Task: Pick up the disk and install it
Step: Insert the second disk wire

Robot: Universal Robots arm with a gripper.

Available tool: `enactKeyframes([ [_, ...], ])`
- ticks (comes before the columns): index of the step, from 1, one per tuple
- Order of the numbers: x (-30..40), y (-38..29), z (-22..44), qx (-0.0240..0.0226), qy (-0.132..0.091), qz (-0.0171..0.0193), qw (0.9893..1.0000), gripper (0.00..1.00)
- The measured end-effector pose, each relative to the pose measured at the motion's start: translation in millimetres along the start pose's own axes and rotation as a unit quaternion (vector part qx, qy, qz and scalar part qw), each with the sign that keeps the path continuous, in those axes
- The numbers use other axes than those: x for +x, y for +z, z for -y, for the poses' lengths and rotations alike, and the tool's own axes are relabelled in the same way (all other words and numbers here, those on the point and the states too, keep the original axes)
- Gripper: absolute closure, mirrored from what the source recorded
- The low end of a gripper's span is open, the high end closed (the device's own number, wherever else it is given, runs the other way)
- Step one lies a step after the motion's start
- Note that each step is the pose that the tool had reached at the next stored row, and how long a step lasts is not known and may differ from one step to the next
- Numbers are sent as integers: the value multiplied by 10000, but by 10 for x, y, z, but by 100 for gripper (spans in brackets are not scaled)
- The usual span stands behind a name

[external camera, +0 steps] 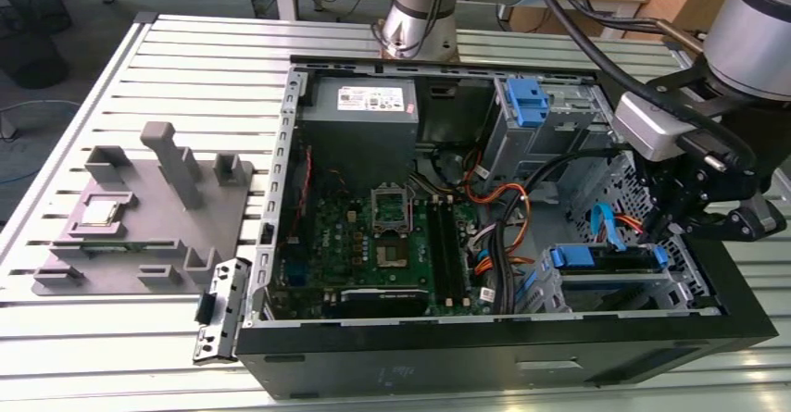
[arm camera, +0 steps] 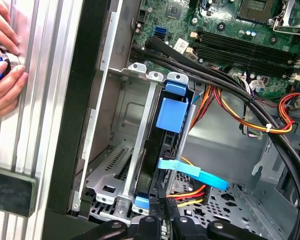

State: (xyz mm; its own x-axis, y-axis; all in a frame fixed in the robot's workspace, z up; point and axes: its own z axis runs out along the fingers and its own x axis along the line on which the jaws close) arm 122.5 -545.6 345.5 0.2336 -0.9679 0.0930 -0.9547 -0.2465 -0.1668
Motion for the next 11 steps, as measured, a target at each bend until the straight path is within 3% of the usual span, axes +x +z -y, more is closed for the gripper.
enactKeyframes([
  [2,0,0,0,3,2,8,10000,84],
  [5,1,8,-21,31,23,114,9999,84],
  [7,0,17,-25,34,37,121,9999,84],
  [11,-1,31,-28,32,202,86,9998,84],
])
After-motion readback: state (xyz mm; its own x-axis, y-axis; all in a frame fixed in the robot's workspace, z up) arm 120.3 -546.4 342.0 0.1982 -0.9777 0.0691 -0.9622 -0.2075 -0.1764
